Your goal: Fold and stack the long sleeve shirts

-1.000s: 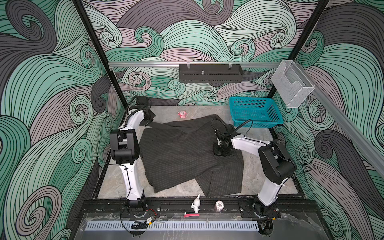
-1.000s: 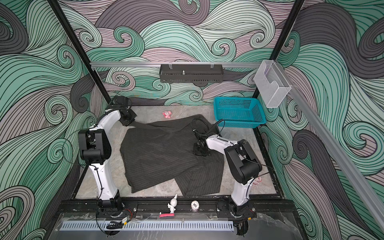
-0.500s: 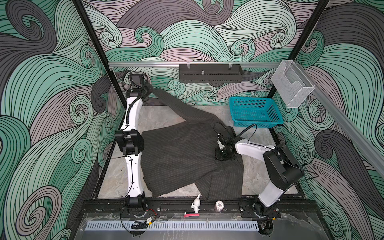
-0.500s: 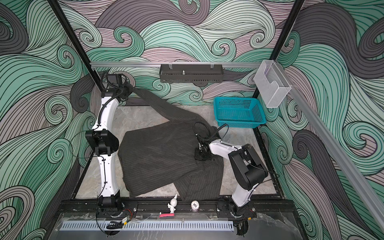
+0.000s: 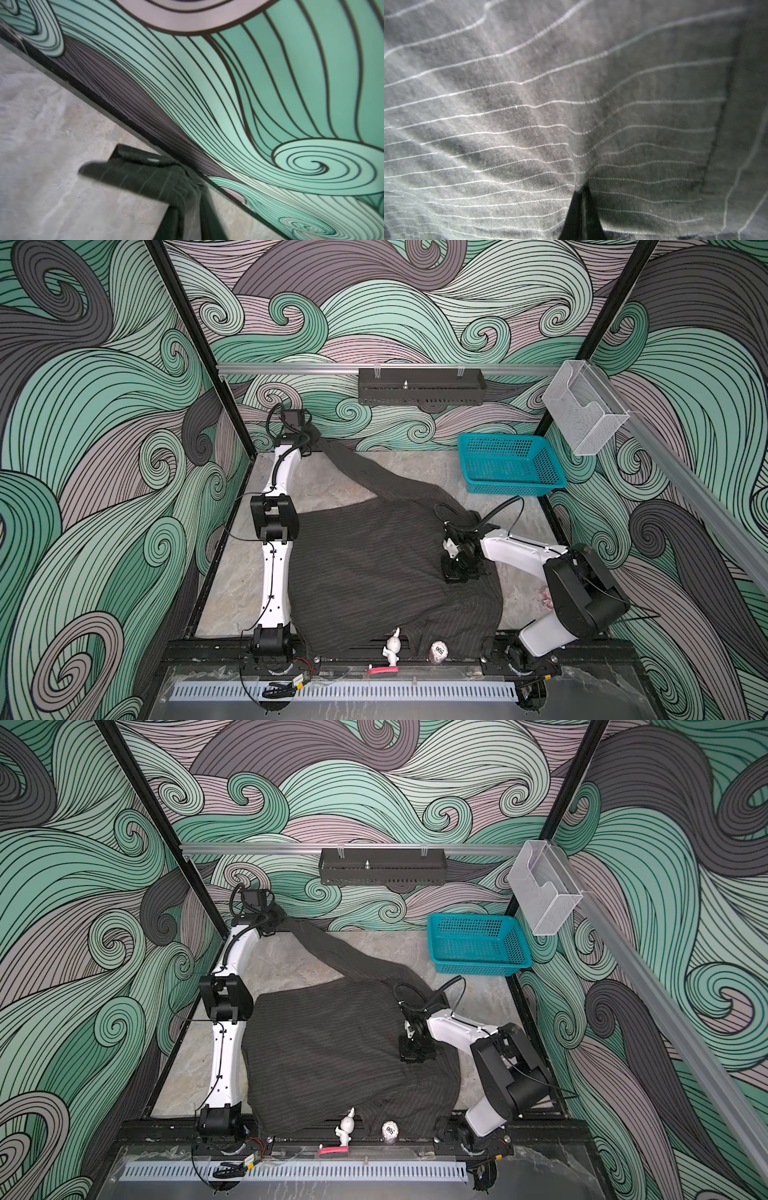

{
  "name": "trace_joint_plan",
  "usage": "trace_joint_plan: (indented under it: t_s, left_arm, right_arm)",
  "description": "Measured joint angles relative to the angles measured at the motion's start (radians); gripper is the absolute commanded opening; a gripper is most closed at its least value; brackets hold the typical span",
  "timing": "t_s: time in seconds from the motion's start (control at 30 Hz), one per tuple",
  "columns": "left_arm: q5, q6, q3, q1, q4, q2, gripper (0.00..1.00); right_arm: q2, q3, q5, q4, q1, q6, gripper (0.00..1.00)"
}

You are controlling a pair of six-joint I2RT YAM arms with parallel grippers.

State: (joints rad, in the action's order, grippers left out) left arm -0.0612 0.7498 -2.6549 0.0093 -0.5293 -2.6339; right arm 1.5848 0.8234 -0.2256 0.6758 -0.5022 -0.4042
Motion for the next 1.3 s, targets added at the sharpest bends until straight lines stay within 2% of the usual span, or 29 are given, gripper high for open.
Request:
trace_joint_plan:
  t_s: [0.07, 0.13, 0.17, 0.2, 0.3, 0.37, 0.47, 0.57, 0.63, 0.73, 0.9, 1.03, 1.1, 1.3]
  left_arm:
    - [-0.009, 0.002, 0.000, -0.002, 0.004, 0.000, 0.62]
    - [-0.015, -0.001, 0.000, -0.006, 0.005, 0.002, 0.67]
    - [-0.018, -0.004, 0.008, -0.006, 0.002, 0.008, 0.68]
    - [-0.019, -0.009, 0.032, -0.006, -0.001, 0.024, 0.69]
    - [-0.018, -0.027, 0.226, -0.003, -0.023, 0.161, 0.68]
    - [-0.018, -0.039, 0.436, 0.003, -0.045, 0.335, 0.64]
    - [-0.019, -0.047, 0.716, 0.004, -0.074, 0.613, 0.56]
    - [-0.026, -0.045, 0.960, -0.002, -0.089, 0.872, 0.50]
    - [-0.046, -0.037, 1.107, -0.011, -0.100, 0.993, 0.49]
    - [-0.081, -0.022, 1.335, -0.024, -0.114, 1.061, 0.49]
    - [-0.115, 0.008, 1.678, -0.043, -0.120, 0.972, 0.42]
    - [-0.116, 0.026, 1.685, -0.044, -0.106, 0.932, 0.41]
    - [-0.108, 0.031, 1.637, -0.044, -0.124, 0.892, 0.42]
    - [-0.046, 0.026, 1.329, -0.042, -0.222, 0.671, 0.46]
  right_arm:
    - [0.013, 0.015, -0.007, 0.011, 0.000, 0.005, 0.00]
    - [0.021, 0.029, -0.015, 0.019, 0.000, 0.005, 0.02]
    - [0.023, 0.038, -0.018, 0.022, 0.000, 0.005, 0.11]
    - [0.024, 0.048, -0.019, 0.026, 0.000, 0.002, 0.25]
    - [0.027, 0.091, -0.018, 0.027, 0.000, 0.005, 0.39]
    - [0.030, 0.131, -0.016, 0.026, 0.000, 0.001, 0.46]
    - [0.039, 0.190, -0.008, 0.010, 0.002, -0.008, 0.47]
    - [0.077, 0.249, 0.006, -0.007, 0.012, -0.024, 0.44]
    - [0.128, 0.293, 0.018, -0.021, 0.025, -0.035, 0.40]
    - [0.212, 0.345, 0.034, -0.043, 0.049, -0.050, 0.38]
    - [0.323, 0.408, 0.052, -0.069, 0.084, -0.076, 0.35]
    - [0.377, 0.472, 0.050, -0.080, 0.104, -0.100, 0.35]
    - [0.404, 0.509, 0.050, -0.090, 0.110, -0.112, 0.36]
    - [0.491, 0.629, 0.048, -0.110, 0.130, -0.152, 0.36]
